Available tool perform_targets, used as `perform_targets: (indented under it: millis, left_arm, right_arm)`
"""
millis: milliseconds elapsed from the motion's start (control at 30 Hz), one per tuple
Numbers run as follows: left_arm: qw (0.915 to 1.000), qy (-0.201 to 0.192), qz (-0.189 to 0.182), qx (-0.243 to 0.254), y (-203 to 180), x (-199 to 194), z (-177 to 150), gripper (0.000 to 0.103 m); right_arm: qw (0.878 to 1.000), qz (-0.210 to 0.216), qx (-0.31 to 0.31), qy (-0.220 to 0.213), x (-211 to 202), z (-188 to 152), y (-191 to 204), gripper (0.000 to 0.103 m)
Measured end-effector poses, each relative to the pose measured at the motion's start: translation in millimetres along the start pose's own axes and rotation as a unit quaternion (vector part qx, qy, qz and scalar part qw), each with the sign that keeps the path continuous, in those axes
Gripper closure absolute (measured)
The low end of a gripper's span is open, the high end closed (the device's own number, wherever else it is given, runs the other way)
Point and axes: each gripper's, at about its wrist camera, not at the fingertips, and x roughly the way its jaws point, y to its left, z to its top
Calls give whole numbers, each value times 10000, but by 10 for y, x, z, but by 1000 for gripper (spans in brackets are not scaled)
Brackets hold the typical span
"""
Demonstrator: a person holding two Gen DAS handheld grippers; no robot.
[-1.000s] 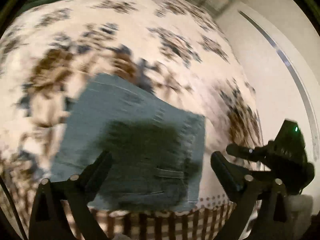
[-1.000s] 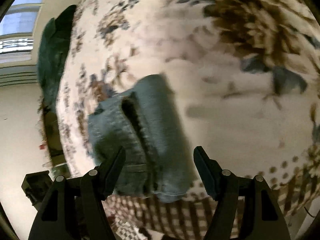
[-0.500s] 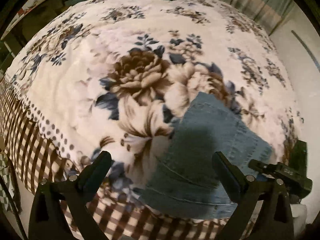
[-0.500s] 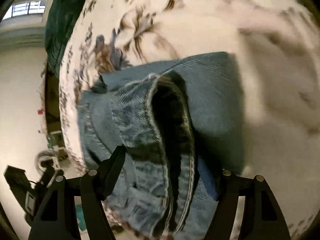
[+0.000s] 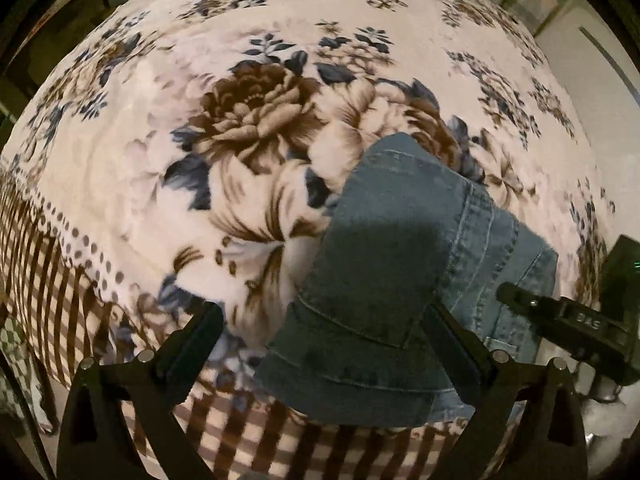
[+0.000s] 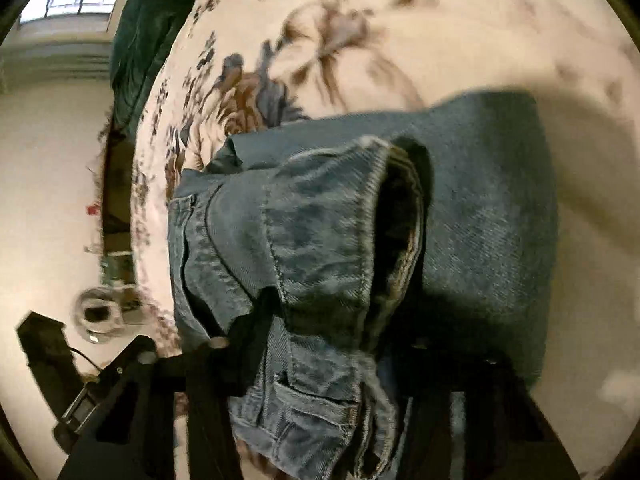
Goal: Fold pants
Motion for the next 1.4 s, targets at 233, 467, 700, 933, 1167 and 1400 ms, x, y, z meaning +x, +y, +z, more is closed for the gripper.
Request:
perform_targets:
  millis: [233, 467, 700, 933, 1167, 1400]
  left_arm:
    - [9995, -33, -110, 309, -182, -57, 150, 1]
    - [9970, -30, -241, 740, -480, -45, 355, 1]
    - [9939, 308, -636, 841, -756, 132, 509, 1]
    - [9791, 1305, -1520, 345, -1030, 753, 967, 1]
    - [9647, 1675, -1974, 471, -1299, 1263, 1303, 59]
    - [9369, 1881, -2813, -882, -809, 1533, 1316, 77]
  right_arm:
    - [9980, 162, 405, -465, -645, -90, -137, 87]
    - [9941, -167, 659, -844, -1222, -101, -619, 88]
    - [9870, -789, 1111, -856, -1317, -85, -1327, 88]
    - [9885, -532, 1284, -598, -1212, -8, -1517, 80]
    - [9874, -250, 1519, -371, -1183, -22, -1679, 57]
    - [9820, -40, 1727, -767, -1236, -80, -1756, 77]
